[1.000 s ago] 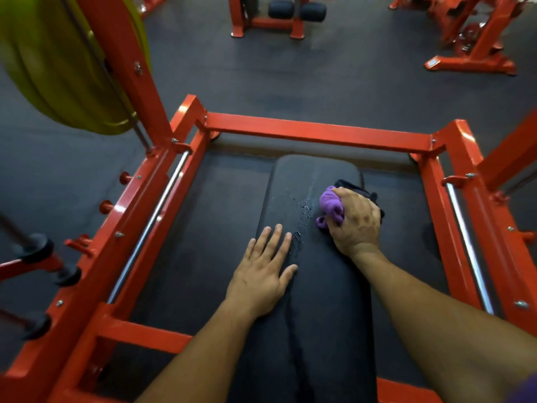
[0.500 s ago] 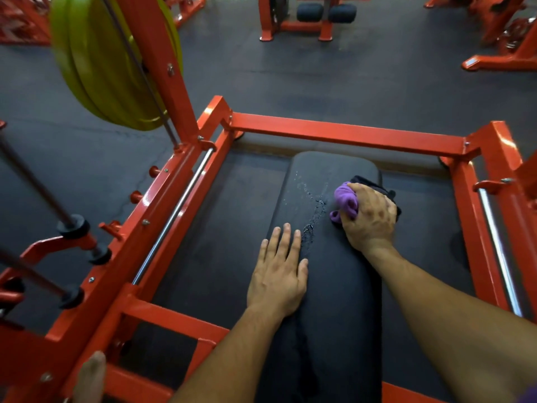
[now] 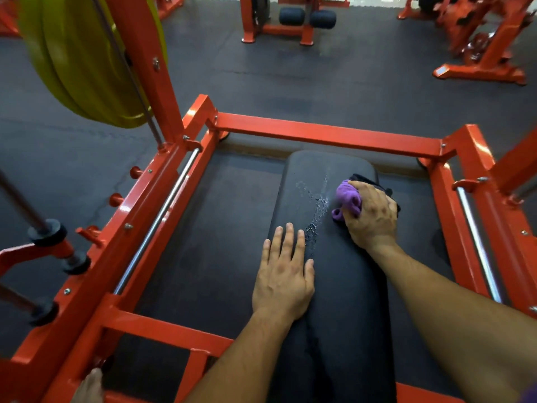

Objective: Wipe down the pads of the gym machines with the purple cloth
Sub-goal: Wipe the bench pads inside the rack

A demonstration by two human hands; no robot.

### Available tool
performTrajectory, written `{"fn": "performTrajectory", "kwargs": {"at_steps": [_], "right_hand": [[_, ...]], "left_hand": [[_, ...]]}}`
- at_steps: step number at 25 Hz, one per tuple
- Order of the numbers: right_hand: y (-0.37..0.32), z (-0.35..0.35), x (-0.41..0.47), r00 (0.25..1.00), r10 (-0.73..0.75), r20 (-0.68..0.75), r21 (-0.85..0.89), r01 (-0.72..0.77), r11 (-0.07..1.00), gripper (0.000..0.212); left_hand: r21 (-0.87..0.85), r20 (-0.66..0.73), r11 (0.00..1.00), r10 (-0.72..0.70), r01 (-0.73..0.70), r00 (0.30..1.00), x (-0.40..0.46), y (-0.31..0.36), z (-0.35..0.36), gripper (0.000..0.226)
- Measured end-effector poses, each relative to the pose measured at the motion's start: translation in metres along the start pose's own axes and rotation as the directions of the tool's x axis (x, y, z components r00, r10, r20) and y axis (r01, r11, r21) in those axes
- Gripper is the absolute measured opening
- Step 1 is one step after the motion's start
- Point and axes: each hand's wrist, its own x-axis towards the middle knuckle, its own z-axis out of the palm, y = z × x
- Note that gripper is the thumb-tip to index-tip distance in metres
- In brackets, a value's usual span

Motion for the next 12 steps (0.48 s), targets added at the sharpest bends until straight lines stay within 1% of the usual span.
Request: {"fn": "performTrajectory", "kwargs": {"at_steps": [3, 6, 8, 9, 10, 11, 12], "right_hand": [[-0.001, -0.001, 0.002, 0.999, 0.016, 0.032, 0.003, -0.016, 1.000, 0.045], [-0.003, -0.005, 0.001, 0.997, 0.035, 0.064, -0.024, -0.034, 0.999, 0.045], [-0.011, -0.010, 0.009, 0.980, 0.035, 0.195, -0.039, -0.028, 0.999, 0.042], [-0.014, -0.014, 0.023, 0.964, -0.006, 0.268, -0.047, 0.019, 0.999, 0.041], [-0.013, -0.020, 0.045, 0.951, -0.006, 0.309, -0.050, 0.022, 0.998, 0.038], [-0.017, -0.029, 0.066, 0.948, -0.015, 0.319, -0.031, 0.026, 0.999, 0.032], [-0.025, -0.029, 0.087, 0.951, 0.023, 0.307, -0.014, -0.020, 1.000, 0.026]], "left_hand": [[-0.005, -0.017, 1.000, 0.031, -0.031, 0.999, -0.001, -0.007, 0.003, 0.070], [-0.035, -0.018, 0.991, 0.129, -0.129, 0.992, -0.006, -0.008, 0.006, 0.074], [-0.051, -0.051, 0.989, 0.134, -0.137, 0.990, -0.012, -0.009, 0.008, 0.073], [-0.049, -0.086, 0.991, 0.119, -0.123, 0.989, -0.013, -0.010, 0.007, 0.073], [-0.072, -0.105, 0.990, 0.114, -0.122, 0.988, -0.012, -0.009, 0.007, 0.074], [-0.100, -0.101, 0.986, 0.124, -0.134, 0.987, -0.010, -0.008, 0.008, 0.074], [-0.118, -0.105, 0.983, 0.126, -0.138, 0.986, -0.008, -0.008, 0.011, 0.074]]}}
